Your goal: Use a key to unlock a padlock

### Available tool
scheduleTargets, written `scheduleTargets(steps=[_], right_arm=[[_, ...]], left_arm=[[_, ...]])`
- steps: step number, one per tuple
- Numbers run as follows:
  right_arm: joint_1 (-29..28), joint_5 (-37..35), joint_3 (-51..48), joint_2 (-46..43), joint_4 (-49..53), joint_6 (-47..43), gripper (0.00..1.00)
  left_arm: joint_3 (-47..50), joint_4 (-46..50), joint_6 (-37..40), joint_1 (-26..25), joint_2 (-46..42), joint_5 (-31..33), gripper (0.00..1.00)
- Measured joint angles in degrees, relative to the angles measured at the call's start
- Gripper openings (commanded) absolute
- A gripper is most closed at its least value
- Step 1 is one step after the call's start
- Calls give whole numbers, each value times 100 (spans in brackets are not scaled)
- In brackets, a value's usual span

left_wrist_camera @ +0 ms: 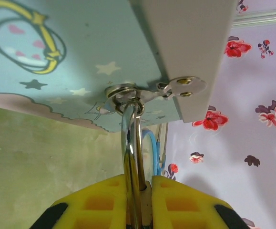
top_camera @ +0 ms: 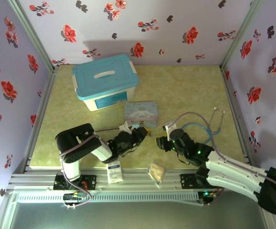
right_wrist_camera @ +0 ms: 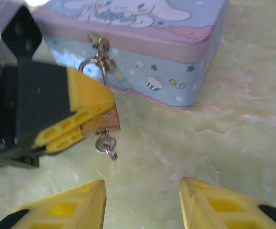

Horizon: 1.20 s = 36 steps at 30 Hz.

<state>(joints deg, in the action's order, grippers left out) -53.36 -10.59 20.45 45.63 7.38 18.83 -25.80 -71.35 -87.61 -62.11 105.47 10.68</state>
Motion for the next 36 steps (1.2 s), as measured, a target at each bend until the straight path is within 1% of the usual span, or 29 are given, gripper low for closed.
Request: scheduleTargets(steps=[5,10,15,20,23,28,33,36], right_arm=[[-409,-420,-170,378,-452,-935,43],[-575,-573,-219,918,-1165,-1558,42],[-1073,-1010,-245,1659,-1749,-2140,40],[-1147,-1386,-286,1858,-2188,-2398,37],[-1147,-1517,-284,1967,-2391,-2538,32],[-1154,-1611,-260,2393,-2455,-2734,31],[-1191,-1786,-184,2643,-2575,-2846,24],[-1228,-1860,-164,2695,-2691,-2898,22]], left_arm=[[4,2,-57,-42,0,7,0],[4,2,-57,-70,0,24,0],[59,13,-57,-140,0,116,0],[66,15,-57,-162,0,131,0],[66,15,-59,-179,0,131,0],[85,15,-79,-205,-7,133,0],[133,15,-79,-214,-83,153,0],[133,-7,-111,-219,-85,175,0]])
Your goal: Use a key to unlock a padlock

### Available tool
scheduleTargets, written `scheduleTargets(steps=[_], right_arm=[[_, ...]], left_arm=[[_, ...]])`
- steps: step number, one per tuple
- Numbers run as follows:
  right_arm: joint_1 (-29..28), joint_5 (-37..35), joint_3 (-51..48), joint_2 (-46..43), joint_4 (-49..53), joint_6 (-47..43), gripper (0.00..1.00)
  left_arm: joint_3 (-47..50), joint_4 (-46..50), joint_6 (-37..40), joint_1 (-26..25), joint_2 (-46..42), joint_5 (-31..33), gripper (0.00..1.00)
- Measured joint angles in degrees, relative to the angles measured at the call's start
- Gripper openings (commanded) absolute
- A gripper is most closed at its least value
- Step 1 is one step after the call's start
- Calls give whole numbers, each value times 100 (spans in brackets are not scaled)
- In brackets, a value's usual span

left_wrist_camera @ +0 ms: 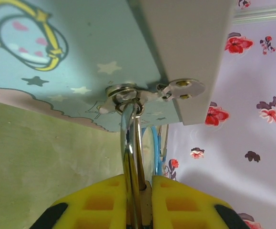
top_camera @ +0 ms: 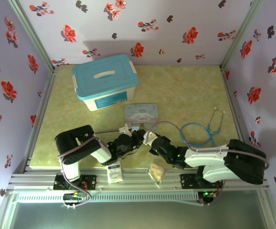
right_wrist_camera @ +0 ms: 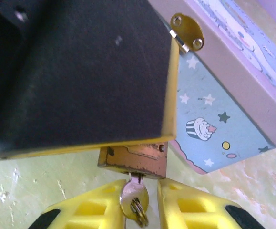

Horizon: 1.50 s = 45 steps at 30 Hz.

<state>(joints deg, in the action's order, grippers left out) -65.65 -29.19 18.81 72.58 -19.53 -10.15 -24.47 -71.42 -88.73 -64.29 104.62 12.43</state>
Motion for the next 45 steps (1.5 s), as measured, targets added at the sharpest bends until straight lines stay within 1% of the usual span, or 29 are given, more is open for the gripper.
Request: scheduleTargets(steps=[4,6,13,16,19,26,28,31,32,33,34,35,37,42,45], right_arm=[[-2,-59,42,225,-210,15,22],[-2,-66,52,376,-341,57,18],[44,31,63,570,-614,380,12],[256,492,-20,415,-640,656,11],[557,1213,-164,157,-680,968,8],[1132,2514,-229,-39,-614,1504,7],[1233,2791,-238,-39,-612,1641,7],[1292,3082,-243,7,-614,1836,8],[1296,3147,-243,37,-616,1908,11],[1294,3222,-245,70,-621,1985,17],[1294,3261,-254,94,-632,2068,30],[1292,3272,-264,105,-640,2190,39],[1298,3226,-267,94,-629,2315,41],[1392,3106,-334,-227,-551,2730,54],[1558,2900,-431,-597,-527,3062,57]], left_arm=[[2,0,-33,0,0,66,0],[15,31,-35,0,0,96,0],[26,52,-98,11,0,188,0],[26,46,-98,11,0,192,0],[26,7,-96,9,0,131,0],[26,4,-90,11,2,76,0],[33,24,-83,11,9,52,2],[116,-22,-74,11,22,13,1],[166,-44,-72,11,26,-13,1],[221,-66,-72,11,26,-46,1],[262,-79,-72,11,26,-68,0],[308,-59,-70,11,26,-70,0],[450,-4,-66,48,28,-105,0],[697,-184,24,175,55,-216,0],[793,-225,131,205,50,-258,0]])
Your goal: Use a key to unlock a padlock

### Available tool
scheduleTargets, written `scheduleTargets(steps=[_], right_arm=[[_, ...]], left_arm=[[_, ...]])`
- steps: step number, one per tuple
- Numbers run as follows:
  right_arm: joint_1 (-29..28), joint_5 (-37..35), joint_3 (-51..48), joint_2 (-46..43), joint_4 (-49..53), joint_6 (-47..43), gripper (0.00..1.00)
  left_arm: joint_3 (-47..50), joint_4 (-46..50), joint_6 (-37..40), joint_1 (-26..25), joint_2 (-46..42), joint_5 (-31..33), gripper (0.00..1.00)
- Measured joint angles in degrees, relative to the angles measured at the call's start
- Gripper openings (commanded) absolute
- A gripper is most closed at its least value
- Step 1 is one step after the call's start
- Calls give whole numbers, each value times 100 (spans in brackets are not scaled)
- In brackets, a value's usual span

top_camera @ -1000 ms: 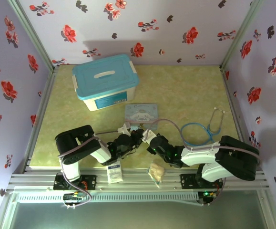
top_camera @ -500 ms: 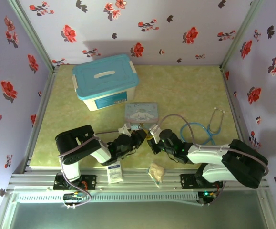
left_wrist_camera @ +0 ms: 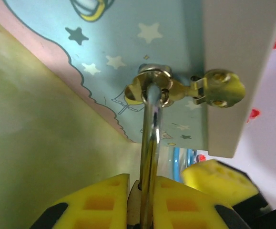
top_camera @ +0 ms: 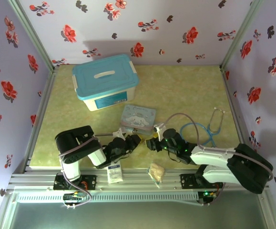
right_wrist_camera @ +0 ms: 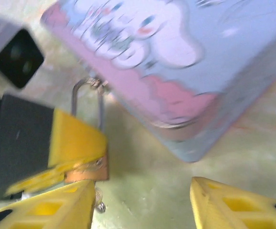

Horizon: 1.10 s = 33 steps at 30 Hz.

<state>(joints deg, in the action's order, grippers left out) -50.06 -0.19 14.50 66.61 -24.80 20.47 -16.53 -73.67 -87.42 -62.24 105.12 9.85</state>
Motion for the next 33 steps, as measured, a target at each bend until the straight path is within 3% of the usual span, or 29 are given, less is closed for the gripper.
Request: scheduleTargets(steps=[4,7,11,19,33], right_arm=[[107,-485,-31,-212,39,455,57],[111,-800,-24,-162,98,717,54],[111,-957,173,225,203,957,51],[111,-1204,584,1064,260,1373,48],[111,-1410,636,1340,260,1471,45]], left_arm=[[-59,483,264,81,-247,-162,1],[-295,1366,522,114,-570,-256,4],[-693,2638,935,138,-874,-348,7],[-1139,3956,1582,216,-1099,-391,17],[-2695,7475,2828,46,-1200,162,18]])
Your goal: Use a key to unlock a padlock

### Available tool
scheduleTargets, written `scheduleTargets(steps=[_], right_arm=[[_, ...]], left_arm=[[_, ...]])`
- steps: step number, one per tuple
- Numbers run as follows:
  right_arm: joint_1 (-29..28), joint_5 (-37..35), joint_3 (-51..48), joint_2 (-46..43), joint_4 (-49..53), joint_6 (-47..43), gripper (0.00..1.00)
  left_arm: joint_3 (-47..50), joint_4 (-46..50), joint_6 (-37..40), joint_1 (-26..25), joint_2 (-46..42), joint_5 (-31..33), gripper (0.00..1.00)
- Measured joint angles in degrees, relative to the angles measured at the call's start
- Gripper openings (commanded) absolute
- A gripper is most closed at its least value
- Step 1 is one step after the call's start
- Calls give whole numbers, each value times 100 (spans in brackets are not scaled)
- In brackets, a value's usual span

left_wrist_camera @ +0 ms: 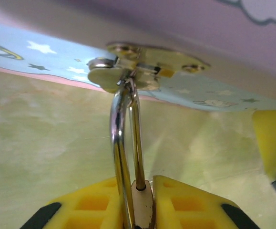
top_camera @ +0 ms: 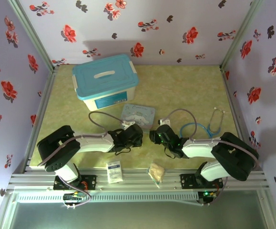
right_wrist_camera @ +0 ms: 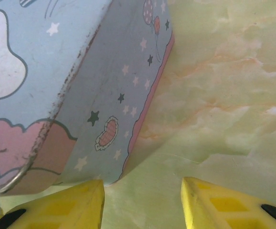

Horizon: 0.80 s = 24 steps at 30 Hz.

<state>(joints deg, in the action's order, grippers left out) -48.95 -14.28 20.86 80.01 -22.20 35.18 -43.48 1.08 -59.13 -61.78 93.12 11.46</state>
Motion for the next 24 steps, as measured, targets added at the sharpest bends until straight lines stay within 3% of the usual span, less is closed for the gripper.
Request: scheduleTargets(steps=[12,24], right_arm=[[0,-59,0,0,0,0,44],[0,-59,0,0,7,4,42]], left_arm=[[-710,1445,584,-39,214,374,16],[-1497,2472,750,-380,826,1032,25]])
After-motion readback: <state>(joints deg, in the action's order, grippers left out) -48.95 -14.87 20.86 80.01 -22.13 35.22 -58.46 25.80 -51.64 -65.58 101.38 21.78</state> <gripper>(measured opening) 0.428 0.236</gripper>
